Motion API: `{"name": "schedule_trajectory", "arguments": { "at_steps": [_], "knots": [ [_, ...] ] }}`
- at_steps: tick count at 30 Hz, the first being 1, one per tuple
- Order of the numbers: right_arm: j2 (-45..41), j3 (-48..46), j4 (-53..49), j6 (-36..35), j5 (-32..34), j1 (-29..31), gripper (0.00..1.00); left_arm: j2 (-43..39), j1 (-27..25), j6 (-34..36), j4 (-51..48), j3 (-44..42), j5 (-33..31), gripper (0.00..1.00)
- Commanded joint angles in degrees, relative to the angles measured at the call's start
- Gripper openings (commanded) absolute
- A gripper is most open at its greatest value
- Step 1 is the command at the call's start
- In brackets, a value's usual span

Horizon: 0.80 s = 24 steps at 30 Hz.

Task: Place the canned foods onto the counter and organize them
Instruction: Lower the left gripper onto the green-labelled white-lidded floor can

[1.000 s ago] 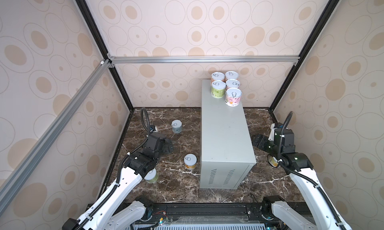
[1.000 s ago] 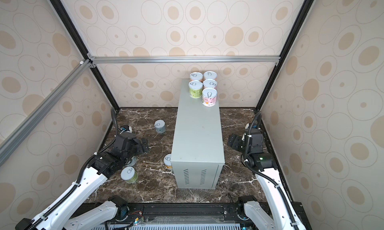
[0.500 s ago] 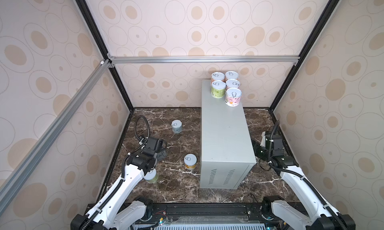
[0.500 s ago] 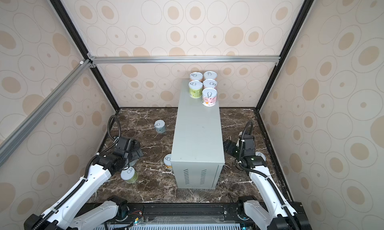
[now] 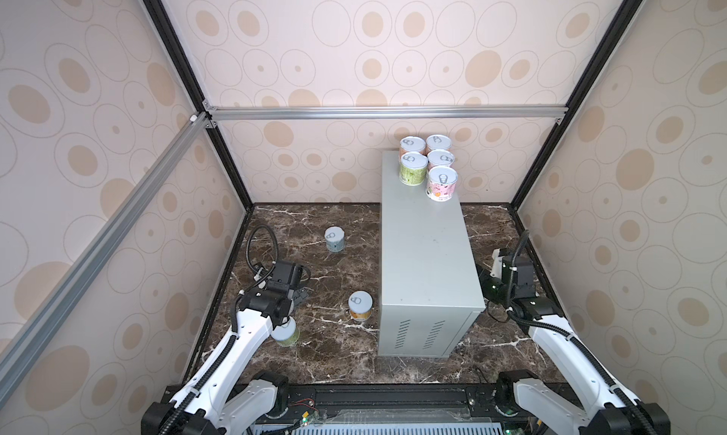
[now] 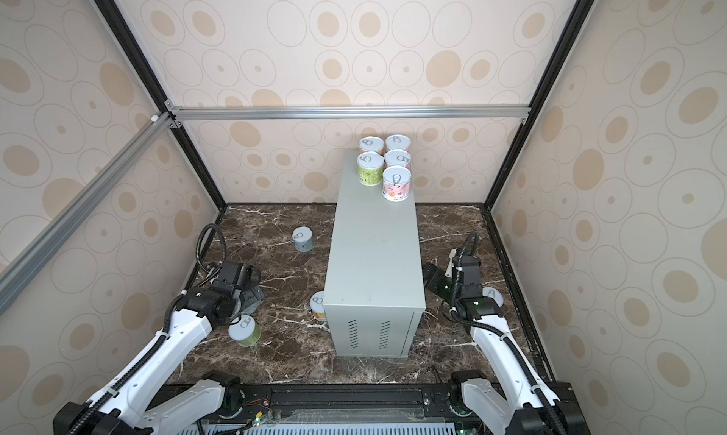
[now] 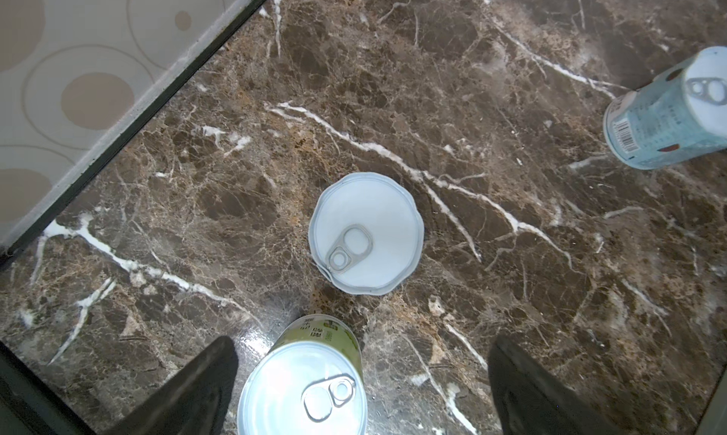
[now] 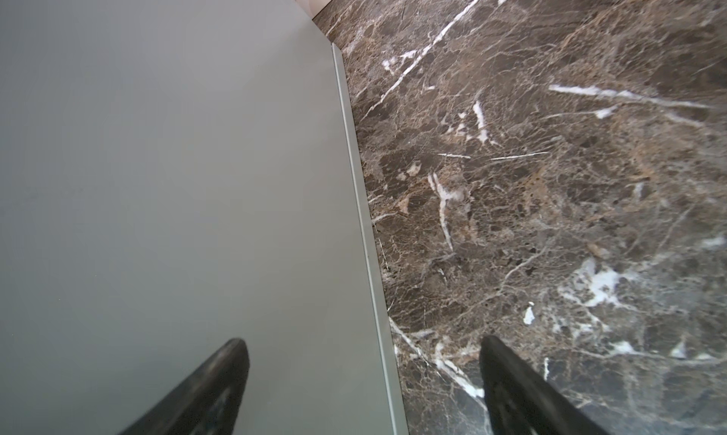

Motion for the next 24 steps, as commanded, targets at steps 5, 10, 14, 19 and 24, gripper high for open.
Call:
{"name": "schedule_trajectory", "arguments": {
  "at_steps": [5, 10, 14, 19, 24],
  "knots": [
    [0.0, -0.9, 2.0, 1.0, -2.0, -0.3, 0.94, 3.7, 2.5, -0.8, 4.3, -2.4, -1.3, 0.99],
    [0.4, -1.1, 2.4, 1.1, -2.6, -0.3, 0.94, 6.6, 3.3, -0.3, 8.2, -3.3, -0.7, 0.99],
    [0.8, -1.1, 2.6, 1.1, -2.8, -0.3, 0.94, 9.2, 3.9, 0.4, 10.1, -3.0, -0.8, 0.99],
    [1.3, -1.1, 2.9, 1.0, -3.0, -0.3, 0.94, 10.8, 4.2, 1.1, 11.3, -2.6, -1.1, 0.99],
    [2.0, -1.1, 3.0, 1.1, -3.3, -0.3, 0.94, 10.5, 4.2, -0.6, 5.3, -0.3, -4.2, 0.99]
  ]
}}
